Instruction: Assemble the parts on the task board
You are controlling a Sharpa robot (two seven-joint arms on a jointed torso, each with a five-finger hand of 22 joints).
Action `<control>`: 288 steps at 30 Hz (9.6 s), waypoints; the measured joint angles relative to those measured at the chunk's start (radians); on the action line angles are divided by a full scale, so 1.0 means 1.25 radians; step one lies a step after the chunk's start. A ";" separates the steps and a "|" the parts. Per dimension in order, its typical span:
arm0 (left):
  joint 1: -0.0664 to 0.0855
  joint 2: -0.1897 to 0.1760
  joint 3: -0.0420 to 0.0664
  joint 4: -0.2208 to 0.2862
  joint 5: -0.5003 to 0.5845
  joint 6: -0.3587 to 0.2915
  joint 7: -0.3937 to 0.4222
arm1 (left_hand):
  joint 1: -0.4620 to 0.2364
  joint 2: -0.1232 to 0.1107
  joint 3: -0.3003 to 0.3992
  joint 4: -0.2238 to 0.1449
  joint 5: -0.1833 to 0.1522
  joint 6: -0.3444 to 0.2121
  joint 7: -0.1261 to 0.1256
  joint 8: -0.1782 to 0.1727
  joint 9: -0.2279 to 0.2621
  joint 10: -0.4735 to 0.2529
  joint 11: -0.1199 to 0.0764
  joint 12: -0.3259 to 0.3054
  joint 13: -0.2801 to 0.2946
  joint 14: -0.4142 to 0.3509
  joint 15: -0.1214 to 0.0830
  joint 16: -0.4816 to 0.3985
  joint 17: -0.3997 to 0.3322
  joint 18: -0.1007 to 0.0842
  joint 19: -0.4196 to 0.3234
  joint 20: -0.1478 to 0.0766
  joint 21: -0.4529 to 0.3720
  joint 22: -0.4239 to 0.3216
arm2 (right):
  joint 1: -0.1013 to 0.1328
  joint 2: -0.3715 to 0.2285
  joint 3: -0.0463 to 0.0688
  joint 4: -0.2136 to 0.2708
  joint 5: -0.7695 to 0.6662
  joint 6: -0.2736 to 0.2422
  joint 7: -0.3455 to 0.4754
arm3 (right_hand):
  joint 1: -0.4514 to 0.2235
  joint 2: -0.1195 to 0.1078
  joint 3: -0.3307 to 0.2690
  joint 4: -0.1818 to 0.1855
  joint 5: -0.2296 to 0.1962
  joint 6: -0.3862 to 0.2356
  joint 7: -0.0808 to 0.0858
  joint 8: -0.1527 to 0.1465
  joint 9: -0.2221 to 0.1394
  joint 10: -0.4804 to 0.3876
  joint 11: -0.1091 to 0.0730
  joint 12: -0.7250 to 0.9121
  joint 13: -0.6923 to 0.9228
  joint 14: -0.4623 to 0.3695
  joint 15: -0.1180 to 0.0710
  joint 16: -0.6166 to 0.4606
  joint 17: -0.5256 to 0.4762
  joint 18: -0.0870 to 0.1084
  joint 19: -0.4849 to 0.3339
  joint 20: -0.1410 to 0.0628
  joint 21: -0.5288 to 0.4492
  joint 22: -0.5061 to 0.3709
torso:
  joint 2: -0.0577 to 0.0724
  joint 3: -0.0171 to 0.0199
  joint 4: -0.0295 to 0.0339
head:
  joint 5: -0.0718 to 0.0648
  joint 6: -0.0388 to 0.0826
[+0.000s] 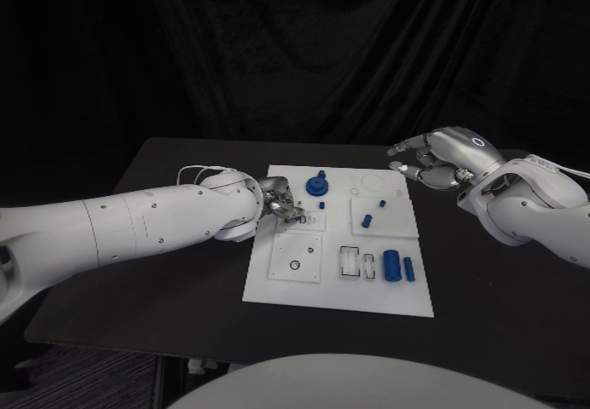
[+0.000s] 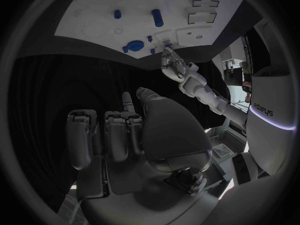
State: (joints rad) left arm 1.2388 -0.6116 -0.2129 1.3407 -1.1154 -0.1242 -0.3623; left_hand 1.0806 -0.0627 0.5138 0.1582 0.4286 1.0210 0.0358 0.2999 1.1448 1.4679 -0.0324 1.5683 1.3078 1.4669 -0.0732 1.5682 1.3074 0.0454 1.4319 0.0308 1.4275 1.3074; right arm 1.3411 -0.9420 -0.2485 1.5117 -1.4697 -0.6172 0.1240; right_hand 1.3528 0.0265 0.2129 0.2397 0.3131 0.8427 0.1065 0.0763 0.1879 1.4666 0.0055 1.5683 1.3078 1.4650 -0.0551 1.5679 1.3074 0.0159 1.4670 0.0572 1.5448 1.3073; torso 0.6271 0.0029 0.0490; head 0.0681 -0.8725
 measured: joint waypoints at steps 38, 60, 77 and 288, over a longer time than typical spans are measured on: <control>-0.035 -0.011 0.000 0.029 -0.052 -0.125 0.017 | -0.025 0.012 0.000 0.000 0.015 0.004 -0.008 0.011 0.014 -0.003 -0.003 0.000 0.000 0.000 -0.006 0.000 0.000 0.000 0.006 0.000 0.003 0.000 | 0.000 0.003 0.000 -0.002 0.000 0.004 -0.015 | 0.012 -0.003 0.018 -0.018 0.031 0.000 0.000 0.000 -0.006 0.000 0.000 0.000 0.000 0.000 0.000 0.000 0.000 0.000 0.000 0.000 -0.003 0.000 | 0.000 0.0005 -0.0011 | -0.001 0.000; -0.044 0.017 0.000 -0.007 -0.052 -0.125 0.022 | -0.031 0.015 -0.006 0.002 -0.009 0.007 -0.008 0.011 0.014 -0.004 -0.004 0.000 0.000 0.000 -0.006 0.000 0.000 0.000 0.006 0.000 0.003 0.000 | 0.000 0.002 0.000 -0.001 0.000 0.006 -0.019 | 0.015 -0.006 0.024 -0.024 0.041 0.000 0.000 -0.003 -0.008 0.000 0.000 0.000 0.000 0.000 0.000 0.000 0.000 0.000 0.000 0.000 -0.003 0.000 | 0.000 0.0003 -0.0004 | -0.001 0.000; -0.048 0.021 0.004 -0.018 -0.053 -0.125 0.032 | -0.026 0.020 -0.009 0.001 -0.014 0.006 -0.007 0.008 0.015 -0.004 -0.004 0.000 0.000 0.000 -0.006 0.000 0.000 0.000 0.005 0.000 0.000 0.000 | 0.000 0.000 0.000 -0.001 0.000 0.007 -0.021 | 0.015 -0.006 0.024 -0.024 0.046 0.000 0.000 -0.003 -0.008 0.000 0.000 0.000 0.000 0.000 0.000 0.000 0.000 0.000 0.000 0.000 -0.003 0.000 | 0.000 0.0006 -0.0015 | 0.001 0.000; -0.066 -0.004 0.000 -0.018 -0.055 -0.139 0.133 | -0.151 0.253 -0.593 0.107 -0.189 -0.003 -0.008 0.046 0.131 -0.001 -0.001 0.000 0.000 -0.003 -0.003 0.000 0.000 0.000 0.008 0.003 -0.039 0.000 | 0.000 -0.004 0.000 -0.003 0.000 0.016 -0.033 | 0.019 -0.011 0.043 -0.038 0.061 0.004 0.004 -0.003 -0.012 0.000 0.000 0.000 0.000 0.000 0.000 0.000 0.000 0.000 0.000 0.000 -0.003 0.000 | 0.001 0.0003 -0.0008 | -0.001 0.000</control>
State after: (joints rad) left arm 1.1559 -0.6164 -0.2129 1.3178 -1.1839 -0.2974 -0.1963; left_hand 0.8913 0.2531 -0.2274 0.2925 0.1929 1.0169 0.0259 0.3574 1.3082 1.4665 -0.0336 1.5682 1.3075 1.4633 -0.0767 1.5682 1.3075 0.0454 1.4425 0.0343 1.3784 1.3074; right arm 1.3405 -0.9470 -0.2486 1.5075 -1.4693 -0.5967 0.0821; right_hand 1.3763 0.0131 0.2664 0.1917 0.3895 0.8482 0.1120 0.0728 0.1734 1.4666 0.0055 1.5683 1.3077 1.4650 -0.0551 1.5679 1.3074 0.0159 1.4669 0.0572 1.5410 1.3074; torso 0.6278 0.0033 0.0480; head 0.0673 -0.8725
